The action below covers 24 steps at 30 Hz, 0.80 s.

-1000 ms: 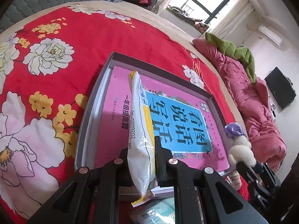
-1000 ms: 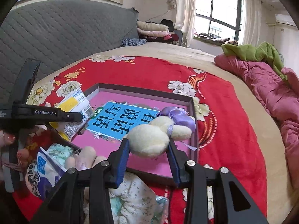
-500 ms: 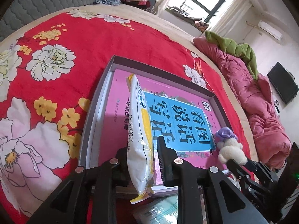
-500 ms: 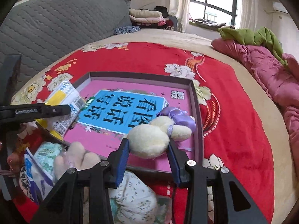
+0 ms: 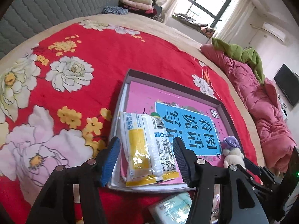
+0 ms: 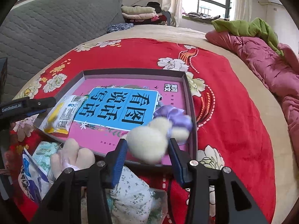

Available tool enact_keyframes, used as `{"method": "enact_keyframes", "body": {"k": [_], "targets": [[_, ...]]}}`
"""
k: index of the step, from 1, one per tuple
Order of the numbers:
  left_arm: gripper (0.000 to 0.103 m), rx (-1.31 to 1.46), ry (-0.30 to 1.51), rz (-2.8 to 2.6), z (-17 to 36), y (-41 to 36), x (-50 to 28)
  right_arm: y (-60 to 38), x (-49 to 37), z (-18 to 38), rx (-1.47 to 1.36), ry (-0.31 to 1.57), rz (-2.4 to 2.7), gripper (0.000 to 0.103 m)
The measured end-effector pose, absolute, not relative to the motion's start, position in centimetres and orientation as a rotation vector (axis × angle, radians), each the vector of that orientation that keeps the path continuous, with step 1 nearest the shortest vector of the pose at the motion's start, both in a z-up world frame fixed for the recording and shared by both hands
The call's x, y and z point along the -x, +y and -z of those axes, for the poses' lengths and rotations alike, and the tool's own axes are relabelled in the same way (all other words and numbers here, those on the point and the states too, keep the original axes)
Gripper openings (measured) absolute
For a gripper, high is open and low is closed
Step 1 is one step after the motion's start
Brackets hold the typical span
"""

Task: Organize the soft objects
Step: 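Withdraw the left tool from the box back toward the pile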

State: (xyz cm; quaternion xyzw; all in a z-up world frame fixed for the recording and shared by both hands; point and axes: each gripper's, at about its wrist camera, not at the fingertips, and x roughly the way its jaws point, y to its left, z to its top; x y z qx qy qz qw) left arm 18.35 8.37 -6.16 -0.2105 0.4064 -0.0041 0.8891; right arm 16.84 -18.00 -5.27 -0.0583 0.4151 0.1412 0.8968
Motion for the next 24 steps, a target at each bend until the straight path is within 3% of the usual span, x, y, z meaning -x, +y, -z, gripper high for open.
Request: {"method": "enact_keyframes", "body": {"k": [24], "targets": [[0.064,0.375,0.835,-0.035,4.0,8.2,-13.9,-21.1,-16.7,4.5,0.015,0.846,-0.226,0.049]]}}
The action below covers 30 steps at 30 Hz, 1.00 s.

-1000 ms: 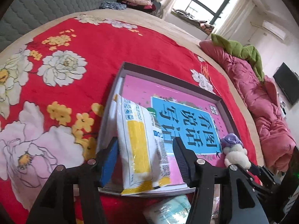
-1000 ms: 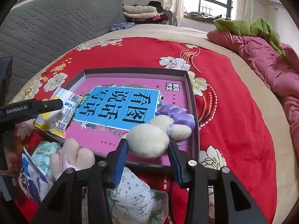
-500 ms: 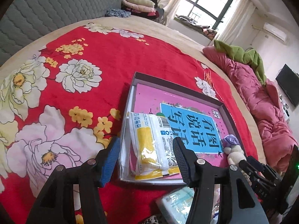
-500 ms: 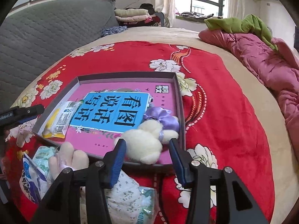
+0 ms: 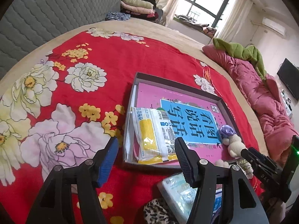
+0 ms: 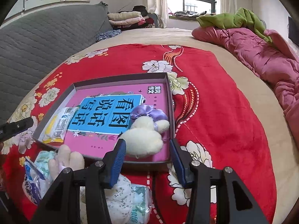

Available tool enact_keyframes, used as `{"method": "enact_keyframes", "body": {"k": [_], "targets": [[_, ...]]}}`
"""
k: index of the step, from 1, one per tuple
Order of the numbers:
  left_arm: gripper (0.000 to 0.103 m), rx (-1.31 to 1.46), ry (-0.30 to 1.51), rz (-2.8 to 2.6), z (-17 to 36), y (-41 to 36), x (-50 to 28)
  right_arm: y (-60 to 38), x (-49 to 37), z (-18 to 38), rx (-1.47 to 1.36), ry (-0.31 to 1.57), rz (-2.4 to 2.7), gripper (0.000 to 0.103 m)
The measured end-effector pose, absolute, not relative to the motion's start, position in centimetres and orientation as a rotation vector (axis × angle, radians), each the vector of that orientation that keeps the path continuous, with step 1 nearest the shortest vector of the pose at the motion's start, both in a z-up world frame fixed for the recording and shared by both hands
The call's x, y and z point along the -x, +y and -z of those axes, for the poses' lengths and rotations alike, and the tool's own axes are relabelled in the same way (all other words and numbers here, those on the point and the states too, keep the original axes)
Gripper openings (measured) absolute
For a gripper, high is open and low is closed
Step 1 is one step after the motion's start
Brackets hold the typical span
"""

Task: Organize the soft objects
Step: 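Withdraw the left tool from the box back toward the pile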

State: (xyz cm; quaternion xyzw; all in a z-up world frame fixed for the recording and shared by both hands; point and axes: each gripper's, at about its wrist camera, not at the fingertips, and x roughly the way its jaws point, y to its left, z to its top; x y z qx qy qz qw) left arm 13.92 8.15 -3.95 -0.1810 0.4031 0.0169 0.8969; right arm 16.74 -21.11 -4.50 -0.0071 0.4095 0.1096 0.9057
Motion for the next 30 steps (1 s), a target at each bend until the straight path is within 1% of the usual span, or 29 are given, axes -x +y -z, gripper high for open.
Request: {"method": "enact_keyframes", "body": {"k": [3,11,13,15,17,30], "targets": [[0.065,0.373,0.829,-0.041,3.6,8.1,-13.3,-21.1,-16.5,4.3,0.018,0.836,-0.237,0.051],[0.069,0.347,0.832,-0.042,2.9,7.5,-12.1,-21.6,-16.2,4.1,0.003,0.826,-0.241,0.051],[0.071,0.335,0.828,-0.043,2.7,7.2,-11.8,-21.6,-15.9,3.8,0.007,0.811,-0.247,0.053],[0.073,0.328,0.827,-0.039,2.6,7.0,-11.5,-21.7,-15.7,3.6,0.01,0.797,-0.25,0.057],[0.074,0.321,0.826,-0.04,2.3,6.9,-11.3,-21.7,-15.4,3.2,0.012,0.779,-0.251,0.058],[0.075,0.321,0.821,-0.051,1.3,6.9,-8.9,-22.2,-13.4,1.1,0.0,0.687,-0.292,0.06]]}}
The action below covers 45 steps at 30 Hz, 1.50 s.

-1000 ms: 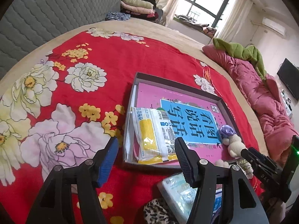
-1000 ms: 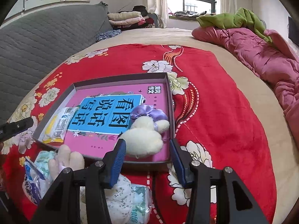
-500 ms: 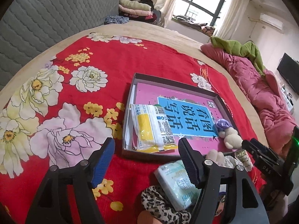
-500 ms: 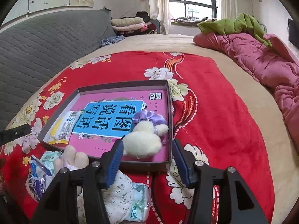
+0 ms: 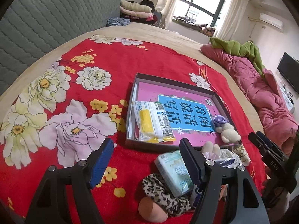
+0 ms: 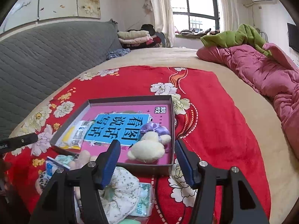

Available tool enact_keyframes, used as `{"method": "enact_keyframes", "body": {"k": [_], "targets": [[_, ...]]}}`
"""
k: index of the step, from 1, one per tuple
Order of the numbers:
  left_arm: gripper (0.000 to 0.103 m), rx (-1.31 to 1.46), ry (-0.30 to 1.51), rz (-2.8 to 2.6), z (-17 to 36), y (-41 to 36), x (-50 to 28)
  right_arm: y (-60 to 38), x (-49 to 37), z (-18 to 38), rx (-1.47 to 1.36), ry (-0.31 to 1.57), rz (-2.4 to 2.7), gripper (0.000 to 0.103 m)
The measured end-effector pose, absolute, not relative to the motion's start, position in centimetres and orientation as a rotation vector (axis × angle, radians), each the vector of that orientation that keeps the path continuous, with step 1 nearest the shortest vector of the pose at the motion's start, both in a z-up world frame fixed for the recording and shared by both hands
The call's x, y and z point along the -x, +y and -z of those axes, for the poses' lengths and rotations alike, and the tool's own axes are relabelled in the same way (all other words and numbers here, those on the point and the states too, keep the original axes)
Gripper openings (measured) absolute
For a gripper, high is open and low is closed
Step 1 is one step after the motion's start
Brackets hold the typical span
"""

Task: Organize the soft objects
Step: 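Withdraw the left tool from the box back toward the pile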

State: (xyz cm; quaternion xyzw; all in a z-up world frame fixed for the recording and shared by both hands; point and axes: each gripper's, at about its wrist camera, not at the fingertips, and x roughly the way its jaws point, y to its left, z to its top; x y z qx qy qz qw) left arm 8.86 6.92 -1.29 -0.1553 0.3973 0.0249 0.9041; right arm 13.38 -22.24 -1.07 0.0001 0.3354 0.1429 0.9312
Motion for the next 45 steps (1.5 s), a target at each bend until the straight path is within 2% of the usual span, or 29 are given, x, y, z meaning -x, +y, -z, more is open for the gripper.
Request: {"method": "enact_keyframes", "body": {"k": [11,28,45], "targets": [[0.075,0.314,0.814,-0.042,0.4,6.2,-6.3,-22.0,-10.4,-0.8,-0.011,0.635,-0.328,0.06],[0.075,0.308,0.818,-0.029,-0.6,5.9,-2.8,-20.9,-4.6,-1.1,0.053,0.666,-0.397,0.06],[0.075,0.254,0.914,0.017,1.4,3.4,-0.5,-21.2,-2.9,-0.7,0.024,0.726,-0.417,0.061]]}}
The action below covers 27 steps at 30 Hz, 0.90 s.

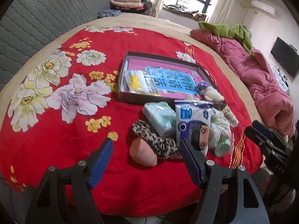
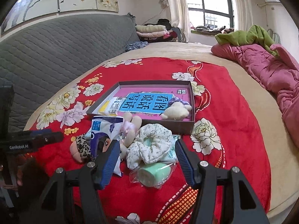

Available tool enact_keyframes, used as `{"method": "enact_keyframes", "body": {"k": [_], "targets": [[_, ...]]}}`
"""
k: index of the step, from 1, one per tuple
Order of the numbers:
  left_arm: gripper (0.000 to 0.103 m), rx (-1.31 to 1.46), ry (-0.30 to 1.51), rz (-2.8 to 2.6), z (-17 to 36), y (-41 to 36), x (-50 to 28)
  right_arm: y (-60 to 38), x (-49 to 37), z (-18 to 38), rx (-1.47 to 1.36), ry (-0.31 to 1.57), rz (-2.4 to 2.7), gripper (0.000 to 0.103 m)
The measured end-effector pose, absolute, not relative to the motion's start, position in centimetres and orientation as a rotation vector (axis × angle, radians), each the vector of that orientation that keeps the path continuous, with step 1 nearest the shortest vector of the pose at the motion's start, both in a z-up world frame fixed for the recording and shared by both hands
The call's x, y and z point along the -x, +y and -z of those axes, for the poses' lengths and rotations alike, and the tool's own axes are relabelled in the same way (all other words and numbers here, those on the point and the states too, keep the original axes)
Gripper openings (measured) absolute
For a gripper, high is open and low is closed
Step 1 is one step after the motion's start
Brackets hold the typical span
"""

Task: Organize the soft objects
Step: 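Withdraw the left tool from the box back toward the pile, then grasp the pink makeup sponge with the left tool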

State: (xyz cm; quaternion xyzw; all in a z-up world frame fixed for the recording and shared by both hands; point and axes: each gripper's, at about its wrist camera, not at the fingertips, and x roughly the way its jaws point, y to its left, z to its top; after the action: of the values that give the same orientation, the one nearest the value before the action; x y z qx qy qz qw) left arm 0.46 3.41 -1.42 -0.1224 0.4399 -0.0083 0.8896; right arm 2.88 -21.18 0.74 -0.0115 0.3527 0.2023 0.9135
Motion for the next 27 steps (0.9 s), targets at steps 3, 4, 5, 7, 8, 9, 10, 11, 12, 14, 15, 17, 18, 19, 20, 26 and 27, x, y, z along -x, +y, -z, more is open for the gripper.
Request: {"method": "enact_keyframes", "body": {"k": [3,4,5,7,8,9,10,11,12,14,15,17,18,19,20,26,27], "targets": [[0.075,0.234,0.933,0.027,1.9,2.9,-0.4,-21.3,-2.7,-0.6,0.018,0.734,-0.419,0.061],[0.075,0.231,0.938,0.032,2.0,2.8,-0.3,-21.4,-2.7,-0.6,0.017,0.736,-0.418,0.061],[0.075,0.229,0.943,0.035,2.1,2.7,-0.3,-21.5,-2.7,-0.6,0.013,0.738,-0.418,0.061],[0.075,0.223,0.956,0.041,2.5,2.6,-0.4,-21.6,-2.8,-0.6,0.002,0.743,-0.42,0.061],[0.075,0.224,0.96,0.042,2.7,2.6,-0.4,-21.7,-2.8,-0.5,-0.002,0.747,-0.421,0.061],[0.075,0.225,0.968,0.044,2.9,2.5,-0.5,-21.8,-2.9,-0.4,-0.004,0.749,-0.421,0.061],[0.075,0.227,0.982,0.044,3.3,2.5,-0.6,-21.8,-2.9,-0.3,-0.004,0.753,-0.421,0.061],[0.075,0.227,0.989,0.042,3.5,2.5,-0.6,-21.8,-2.9,-0.2,-0.005,0.758,-0.42,0.061],[0.075,0.227,0.996,0.041,3.7,2.6,-0.6,-21.8,-3.0,-0.1,-0.006,0.762,-0.421,0.061],[0.075,0.225,1.005,0.039,4.1,2.6,-0.8,-21.8,-3.0,0.1,-0.006,0.771,-0.421,0.061],[0.075,0.222,1.008,0.038,4.2,2.5,-0.8,-21.8,-3.0,0.1,-0.007,0.774,-0.422,0.061],[0.075,0.216,1.013,0.034,4.3,2.4,-0.9,-21.8,-3.1,0.4,-0.011,0.784,-0.421,0.061],[0.075,0.214,1.016,0.032,4.4,2.4,-0.9,-21.8,-3.1,0.5,-0.012,0.791,-0.42,0.061],[0.075,0.212,1.021,0.033,4.6,2.4,-0.9,-21.8,-3.2,0.7,-0.017,0.799,-0.419,0.061],[0.075,0.21,1.028,0.031,4.8,2.4,-1.0,-21.8,-3.3,0.8,-0.019,0.805,-0.419,0.061],[0.075,0.194,1.058,0.016,5.9,2.4,-1.5,-21.6,-3.6,1.9,-0.019,0.845,-0.417,0.061],[0.075,0.19,1.061,0.013,6.1,2.3,-1.5,-21.6,-3.6,2.0,-0.018,0.848,-0.417,0.061]]}}
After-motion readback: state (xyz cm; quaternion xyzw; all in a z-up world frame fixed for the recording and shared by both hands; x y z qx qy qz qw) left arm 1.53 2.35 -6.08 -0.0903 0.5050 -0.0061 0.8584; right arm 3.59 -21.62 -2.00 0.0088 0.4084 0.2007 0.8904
